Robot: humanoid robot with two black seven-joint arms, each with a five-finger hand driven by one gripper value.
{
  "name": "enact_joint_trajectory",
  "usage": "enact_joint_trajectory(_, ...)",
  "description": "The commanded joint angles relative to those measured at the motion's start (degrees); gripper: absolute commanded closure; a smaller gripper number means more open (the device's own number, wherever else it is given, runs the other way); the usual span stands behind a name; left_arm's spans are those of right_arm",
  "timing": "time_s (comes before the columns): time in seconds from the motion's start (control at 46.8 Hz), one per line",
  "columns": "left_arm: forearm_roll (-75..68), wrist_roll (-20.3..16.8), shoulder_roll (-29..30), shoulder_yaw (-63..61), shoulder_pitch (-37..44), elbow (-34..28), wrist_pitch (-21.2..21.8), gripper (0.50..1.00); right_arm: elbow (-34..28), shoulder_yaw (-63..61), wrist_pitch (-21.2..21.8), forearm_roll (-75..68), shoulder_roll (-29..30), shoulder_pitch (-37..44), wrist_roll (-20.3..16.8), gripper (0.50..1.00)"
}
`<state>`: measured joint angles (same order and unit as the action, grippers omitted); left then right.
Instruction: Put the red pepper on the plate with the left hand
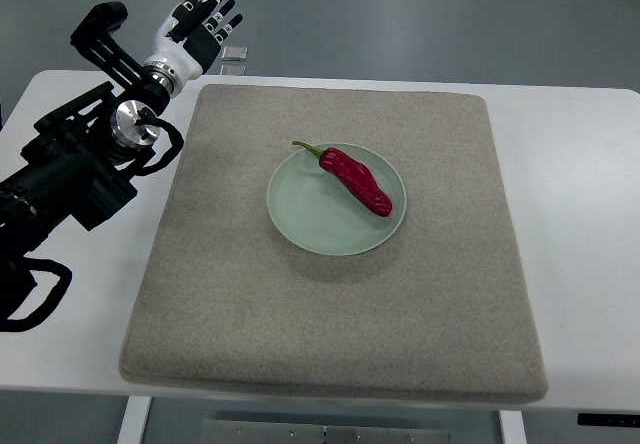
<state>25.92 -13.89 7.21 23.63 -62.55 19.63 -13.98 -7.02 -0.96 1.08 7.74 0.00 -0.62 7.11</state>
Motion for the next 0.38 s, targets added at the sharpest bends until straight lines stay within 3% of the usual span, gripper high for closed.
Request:
enact_joint_trajectory(0.0,0.0,0.01,0.0,0.02,-0.2,-0.03,0.0,0.506,-1.15,0.0,0.41,0.17,0.0,0.0,-0.17,0.572)
enact_joint_trajectory(0.363,0.09,0.01,-0.09,0.1,-0.56,-0.03,0.18,0.506,-1.33,0.44,0.33,0.35,0.0,-0.44,-0.44,0.57)
